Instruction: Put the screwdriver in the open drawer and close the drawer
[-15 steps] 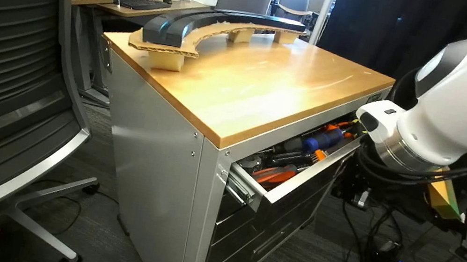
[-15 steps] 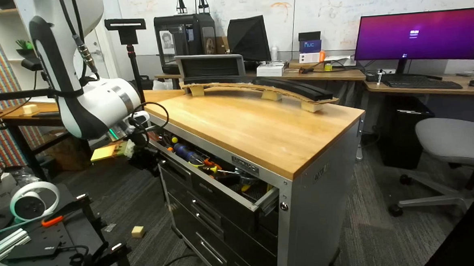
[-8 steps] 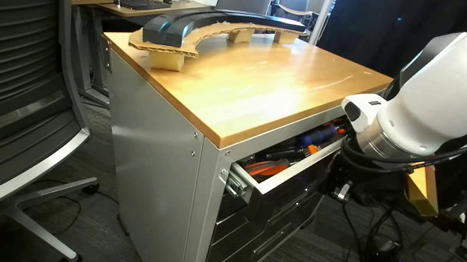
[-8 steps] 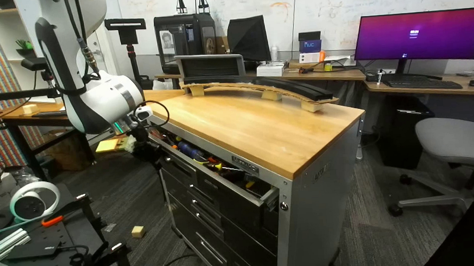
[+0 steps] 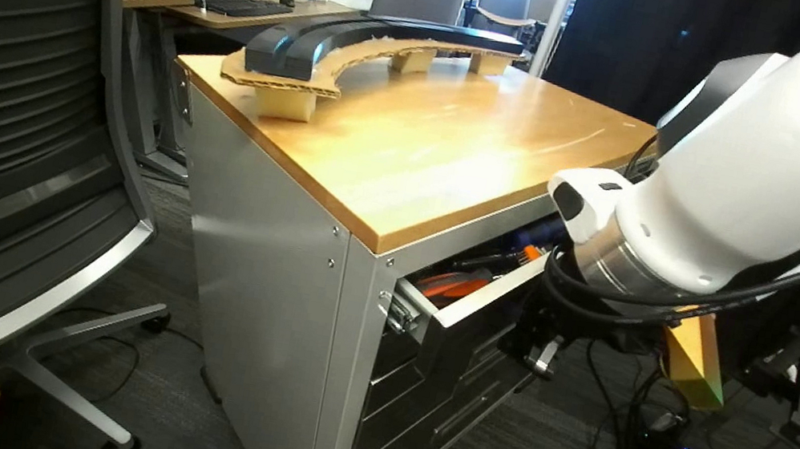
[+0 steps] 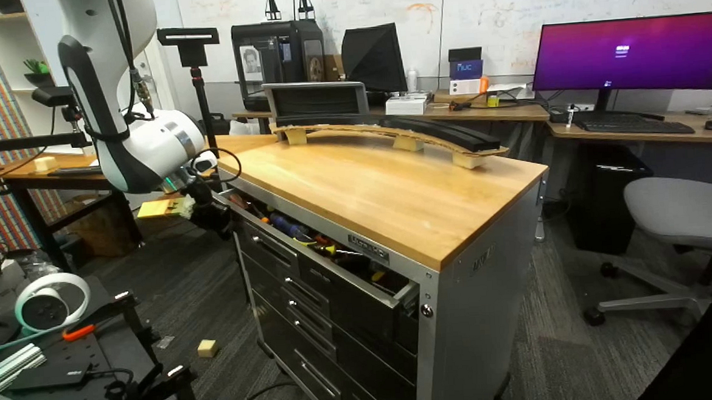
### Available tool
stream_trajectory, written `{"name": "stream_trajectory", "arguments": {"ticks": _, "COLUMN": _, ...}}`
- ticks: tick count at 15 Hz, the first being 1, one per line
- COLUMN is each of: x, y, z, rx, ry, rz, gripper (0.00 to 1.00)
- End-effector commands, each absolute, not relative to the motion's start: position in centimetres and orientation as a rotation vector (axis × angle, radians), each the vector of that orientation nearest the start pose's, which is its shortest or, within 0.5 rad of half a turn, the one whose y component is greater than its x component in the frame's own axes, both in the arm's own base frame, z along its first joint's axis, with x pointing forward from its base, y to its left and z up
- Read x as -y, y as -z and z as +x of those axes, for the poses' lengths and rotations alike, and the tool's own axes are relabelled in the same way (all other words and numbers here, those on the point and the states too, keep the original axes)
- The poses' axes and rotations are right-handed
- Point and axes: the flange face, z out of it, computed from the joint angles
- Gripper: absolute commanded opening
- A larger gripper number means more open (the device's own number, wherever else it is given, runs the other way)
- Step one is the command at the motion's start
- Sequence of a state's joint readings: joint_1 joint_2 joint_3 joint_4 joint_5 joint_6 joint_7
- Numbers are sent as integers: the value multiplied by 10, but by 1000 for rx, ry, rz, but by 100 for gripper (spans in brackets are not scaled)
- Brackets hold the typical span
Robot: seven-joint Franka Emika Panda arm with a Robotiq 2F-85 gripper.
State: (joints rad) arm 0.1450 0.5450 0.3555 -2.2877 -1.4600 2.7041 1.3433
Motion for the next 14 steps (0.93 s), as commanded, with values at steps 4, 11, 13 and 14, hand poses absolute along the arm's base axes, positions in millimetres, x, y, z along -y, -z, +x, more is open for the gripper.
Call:
{"name": "stream_trajectory", "arguments": {"ticks": 4, "x": -320, "y": -101, "z": 421, "rx": 800, "ry": 635, "rz": -3289, "gripper": 5}}
{"name": "stream_trajectory", "arguments": {"ticks": 11, "x": -341, "y": -85, "z": 421, "rx": 777, "ry": 658, "rz": -3399, "gripper": 5}}
{"name": "stream_trajectory", "arguments": {"ticks": 13, "x": -341, "y": -82, "z": 416, "rx": 695, "ry": 523, "rz": -3471, "gripper": 6}}
{"name": "stream_trajectory", "arguments": {"ticks": 14, "x": -341, "y": -82, "z": 415, "rx": 627, "ry": 448, "rz": -3509, "gripper": 6}}
